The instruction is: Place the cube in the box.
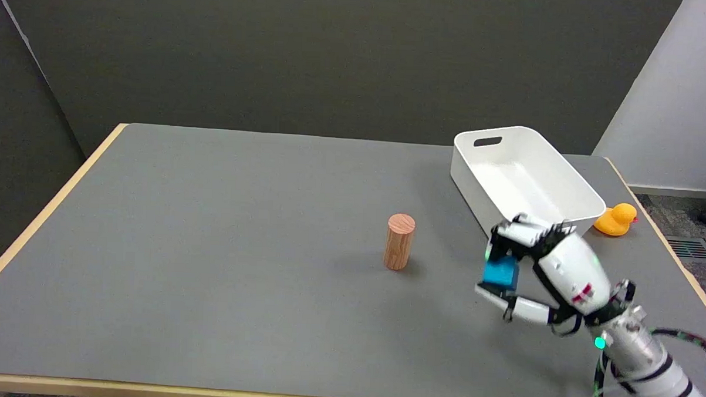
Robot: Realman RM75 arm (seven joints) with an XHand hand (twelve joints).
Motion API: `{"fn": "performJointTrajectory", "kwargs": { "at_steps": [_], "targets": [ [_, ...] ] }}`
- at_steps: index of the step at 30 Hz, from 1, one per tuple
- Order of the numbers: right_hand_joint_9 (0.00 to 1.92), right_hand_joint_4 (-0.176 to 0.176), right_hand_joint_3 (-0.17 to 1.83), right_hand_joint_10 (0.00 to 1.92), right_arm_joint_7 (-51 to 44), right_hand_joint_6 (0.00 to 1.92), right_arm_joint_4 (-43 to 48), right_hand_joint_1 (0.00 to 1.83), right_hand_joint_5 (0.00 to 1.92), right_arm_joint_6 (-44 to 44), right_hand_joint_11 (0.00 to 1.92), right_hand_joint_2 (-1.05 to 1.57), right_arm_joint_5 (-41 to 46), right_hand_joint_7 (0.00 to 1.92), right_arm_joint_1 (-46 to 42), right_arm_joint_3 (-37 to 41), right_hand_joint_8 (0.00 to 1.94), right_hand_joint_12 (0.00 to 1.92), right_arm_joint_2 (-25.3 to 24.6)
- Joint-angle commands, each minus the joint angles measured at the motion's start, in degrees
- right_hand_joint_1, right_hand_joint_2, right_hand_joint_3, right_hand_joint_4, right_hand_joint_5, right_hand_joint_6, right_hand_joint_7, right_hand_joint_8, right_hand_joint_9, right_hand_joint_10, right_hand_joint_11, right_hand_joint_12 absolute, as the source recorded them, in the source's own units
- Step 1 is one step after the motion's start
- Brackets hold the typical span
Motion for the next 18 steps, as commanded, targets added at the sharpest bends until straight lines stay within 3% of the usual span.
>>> {"fn": "performJointTrajectory", "kwargs": {
  "at_steps": [1,8,10,18],
  "targets": [
    [0.89,-0.112,0.78,1.76,-3.8,1.48,19.5,1.20,0.71,-32.5,0.63,0.85,-0.7,0.93,7.4,26.1,1.49,1.92,6.4],
    [0.88,-0.108,0.68,1.77,-3.8,1.45,10.8,1.20,0.70,-48.0,0.54,0.90,-0.8,0.91,29.9,19.3,1.47,1.92,9.1],
    [0.86,-0.107,0.58,1.80,-3.8,1.42,5.3,1.20,0.68,-49.3,0.53,0.96,-0.3,0.89,36.1,14.1,1.47,1.90,9.4],
    [0.86,-0.113,0.56,1.80,1.4,1.42,-16.7,1.20,0.68,-51.9,0.48,0.97,2.8,0.88,55.1,0.6,1.48,1.91,7.8]
  ]
}}
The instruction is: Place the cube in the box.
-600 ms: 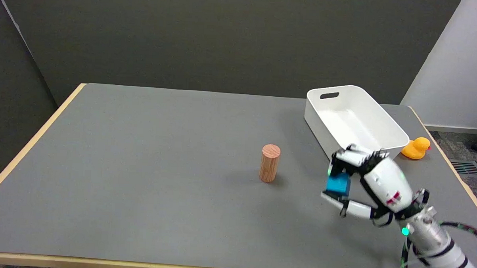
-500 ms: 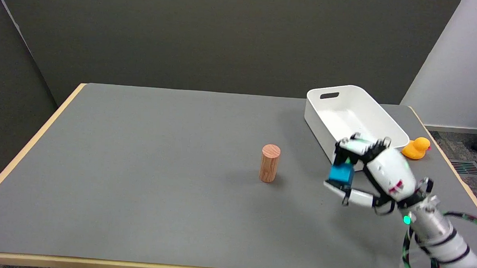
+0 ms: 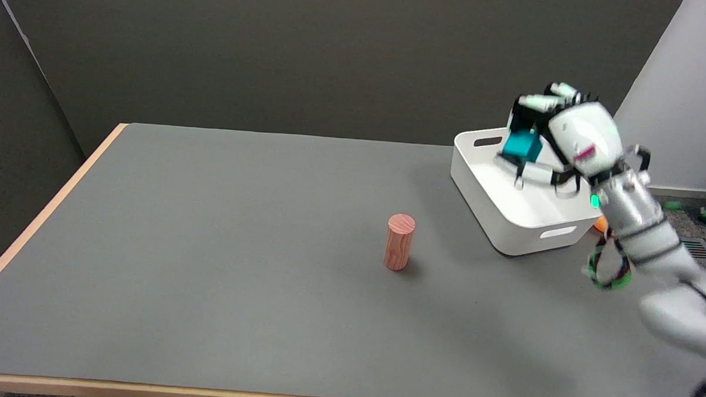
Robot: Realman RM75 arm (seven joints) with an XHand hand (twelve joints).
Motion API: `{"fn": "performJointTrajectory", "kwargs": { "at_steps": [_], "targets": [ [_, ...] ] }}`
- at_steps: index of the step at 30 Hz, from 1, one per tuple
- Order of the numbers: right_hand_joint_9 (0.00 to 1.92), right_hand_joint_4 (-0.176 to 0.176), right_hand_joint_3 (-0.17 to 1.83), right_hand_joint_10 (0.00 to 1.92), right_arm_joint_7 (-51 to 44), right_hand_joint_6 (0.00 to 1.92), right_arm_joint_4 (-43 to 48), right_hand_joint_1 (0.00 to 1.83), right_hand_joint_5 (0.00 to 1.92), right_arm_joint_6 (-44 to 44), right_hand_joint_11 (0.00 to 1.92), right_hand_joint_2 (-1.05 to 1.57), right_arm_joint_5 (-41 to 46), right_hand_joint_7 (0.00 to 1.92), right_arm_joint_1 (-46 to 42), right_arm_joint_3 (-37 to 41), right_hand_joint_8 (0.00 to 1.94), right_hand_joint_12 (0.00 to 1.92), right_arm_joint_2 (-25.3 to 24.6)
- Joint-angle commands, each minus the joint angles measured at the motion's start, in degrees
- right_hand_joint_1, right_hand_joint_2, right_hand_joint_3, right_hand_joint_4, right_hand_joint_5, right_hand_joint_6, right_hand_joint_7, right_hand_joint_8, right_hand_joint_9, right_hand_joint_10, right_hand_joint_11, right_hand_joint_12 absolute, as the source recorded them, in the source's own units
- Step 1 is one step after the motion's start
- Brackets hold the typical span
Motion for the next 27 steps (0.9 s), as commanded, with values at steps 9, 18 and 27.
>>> {"fn": "performJointTrajectory", "kwargs": {
  "at_steps": [9,18,27],
  "targets": [
    [0.83,-0.119,0.46,1.84,4.6,1.41,-34.7,1.19,0.65,-25.2,0.40,1.03,6.5,0.85,35.4,-16.3,1.51,1.92,0.9],
    [0.83,-0.139,0.41,1.87,5.9,1.45,-32.4,1.18,0.65,-13.1,0.39,1.07,16.5,0.80,20.7,-15.7,1.53,1.92,-0.5],
    [0.32,-0.022,0.94,1.07,7.8,0.67,-20.4,0.59,0.33,-8.1,0.07,0.72,19.7,0.38,11.8,-12.4,0.72,1.35,-1.1]
  ]
}}
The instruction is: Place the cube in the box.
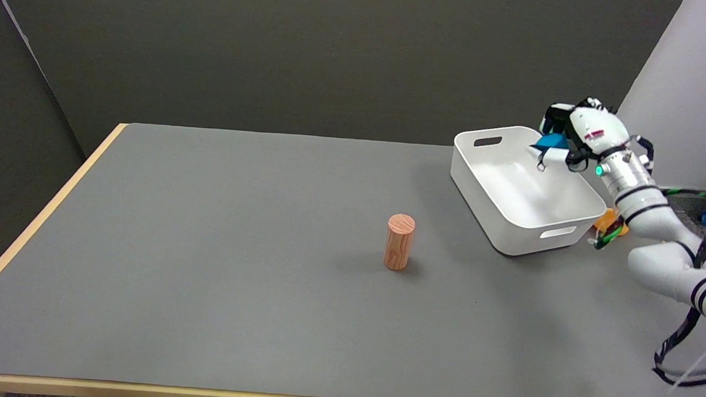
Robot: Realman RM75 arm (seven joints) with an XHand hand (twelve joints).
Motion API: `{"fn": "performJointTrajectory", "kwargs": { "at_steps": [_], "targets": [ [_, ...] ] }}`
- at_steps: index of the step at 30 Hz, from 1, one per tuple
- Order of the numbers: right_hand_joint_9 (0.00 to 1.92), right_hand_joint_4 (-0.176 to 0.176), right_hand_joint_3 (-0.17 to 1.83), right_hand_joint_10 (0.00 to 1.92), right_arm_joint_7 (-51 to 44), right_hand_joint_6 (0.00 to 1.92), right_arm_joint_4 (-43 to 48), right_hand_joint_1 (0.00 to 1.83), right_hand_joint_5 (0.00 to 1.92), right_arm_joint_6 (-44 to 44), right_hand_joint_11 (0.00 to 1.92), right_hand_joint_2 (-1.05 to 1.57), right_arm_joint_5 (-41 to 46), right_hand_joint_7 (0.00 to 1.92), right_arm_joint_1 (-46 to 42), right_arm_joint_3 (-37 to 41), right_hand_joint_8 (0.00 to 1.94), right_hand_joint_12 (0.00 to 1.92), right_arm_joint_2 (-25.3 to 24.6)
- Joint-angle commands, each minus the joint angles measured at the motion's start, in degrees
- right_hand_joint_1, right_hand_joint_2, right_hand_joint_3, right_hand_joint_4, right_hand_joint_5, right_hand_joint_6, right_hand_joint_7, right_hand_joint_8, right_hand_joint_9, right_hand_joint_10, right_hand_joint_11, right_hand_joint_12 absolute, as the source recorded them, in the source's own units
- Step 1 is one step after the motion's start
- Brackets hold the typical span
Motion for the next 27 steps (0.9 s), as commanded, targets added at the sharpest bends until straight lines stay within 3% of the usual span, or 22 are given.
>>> {"fn": "performJointTrajectory", "kwargs": {
  "at_steps": [1,3,5,6,16,22,27],
  "targets": [
    [0.19,-0.006,0.96,0.78,4.6,0.54,8.5,0.49,0.28,8.3,0.01,0.68,10.7,0.28,-13.2,0.8,0.49,1.12,-1.5],
    [0.03,0.012,0.85,0.60,5.9,0.47,10.3,0.47,0.26,7.8,0.00,0.69,11.5,0.19,-14.4,0.6,0.32,0.93,-1.6],
    [0.00,0.030,0.90,0.02,6.1,0.43,12.3,0.40,0.16,8.2,0.00,0.60,12.2,0.00,-15.5,0.6,0.01,0.08,-2.3],
    [0.00,0.032,0.85,0.00,5.7,0.39,13.3,0.40,0.16,8.7,0.00,0.63,12.5,0.00,-16.0,0.7,0.00,0.03,-2.8],
    [0.00,0.031,0.78,0.00,-2.6,0.32,19.9,0.40,0.14,16.0,0.00,0.65,15.4,0.00,-17.2,1.5,0.00,0.00,-6.3],
    [0.00,0.031,0.78,0.00,-9.3,0.33,25.0,0.39,0.17,30.6,0.00,0.67,19.7,0.00,-26.1,3.4,0.00,0.00,-6.6],
    [0.00,0.028,0.78,0.00,-11.7,0.36,26.5,0.39,0.19,44.5,0.00,0.68,23.0,0.00,-35.9,3.6,0.15,0.00,-8.0]
  ]
}}
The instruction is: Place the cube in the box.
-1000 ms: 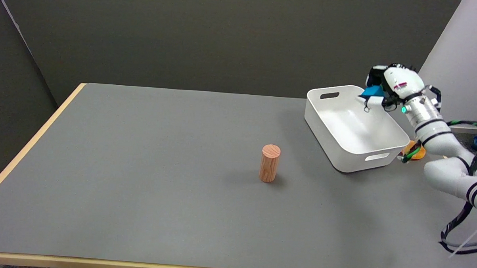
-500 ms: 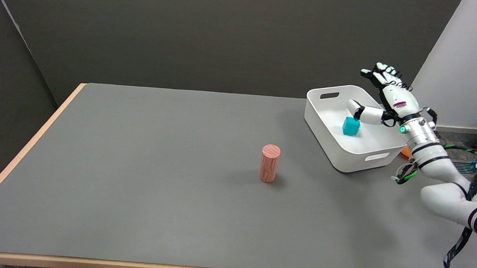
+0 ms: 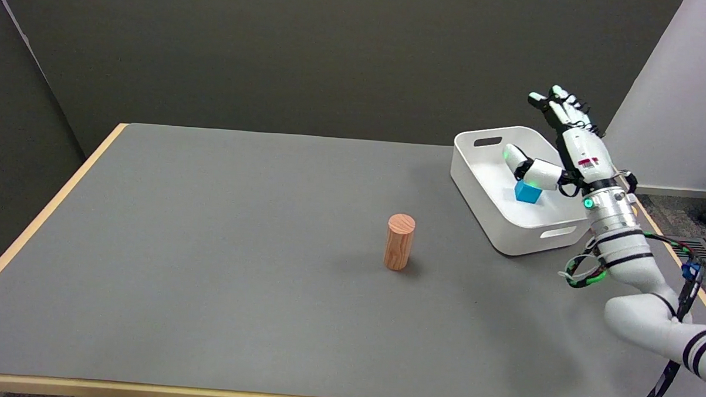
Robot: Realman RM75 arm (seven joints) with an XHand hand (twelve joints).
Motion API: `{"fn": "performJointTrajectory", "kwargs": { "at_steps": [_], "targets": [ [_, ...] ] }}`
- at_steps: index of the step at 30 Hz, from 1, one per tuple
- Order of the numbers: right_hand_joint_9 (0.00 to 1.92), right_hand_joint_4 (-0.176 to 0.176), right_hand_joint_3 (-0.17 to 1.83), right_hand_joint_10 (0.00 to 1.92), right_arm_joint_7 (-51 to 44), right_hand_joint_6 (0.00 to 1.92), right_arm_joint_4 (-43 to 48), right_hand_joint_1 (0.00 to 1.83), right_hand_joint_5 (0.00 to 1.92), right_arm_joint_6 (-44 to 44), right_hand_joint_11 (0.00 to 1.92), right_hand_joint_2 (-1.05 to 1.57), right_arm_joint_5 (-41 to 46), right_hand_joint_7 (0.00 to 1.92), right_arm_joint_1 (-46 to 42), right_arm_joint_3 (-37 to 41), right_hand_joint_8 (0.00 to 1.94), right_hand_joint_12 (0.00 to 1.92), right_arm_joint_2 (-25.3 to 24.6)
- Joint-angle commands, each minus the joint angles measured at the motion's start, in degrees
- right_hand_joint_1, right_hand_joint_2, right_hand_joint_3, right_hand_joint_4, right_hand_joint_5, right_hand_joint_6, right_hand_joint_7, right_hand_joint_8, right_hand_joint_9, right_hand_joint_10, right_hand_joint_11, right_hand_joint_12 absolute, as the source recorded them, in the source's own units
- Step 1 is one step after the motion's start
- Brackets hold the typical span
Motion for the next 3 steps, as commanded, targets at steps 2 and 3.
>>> {"fn": "performJointTrajectory", "kwargs": {
  "at_steps": [2,3],
  "targets": [
    [0.00,0.027,0.84,0.01,-10.7,0.40,11.3,0.38,0.19,36.2,0.00,0.69,12.5,0.00,-24.1,1.6,0.22,0.00,-4.9],
    [0.00,0.027,0.84,0.02,-10.6,0.40,11.3,0.38,0.19,37.6,0.00,0.69,13.1,0.00,-24.9,1.3,0.22,0.01,-5.3]
  ]
}}
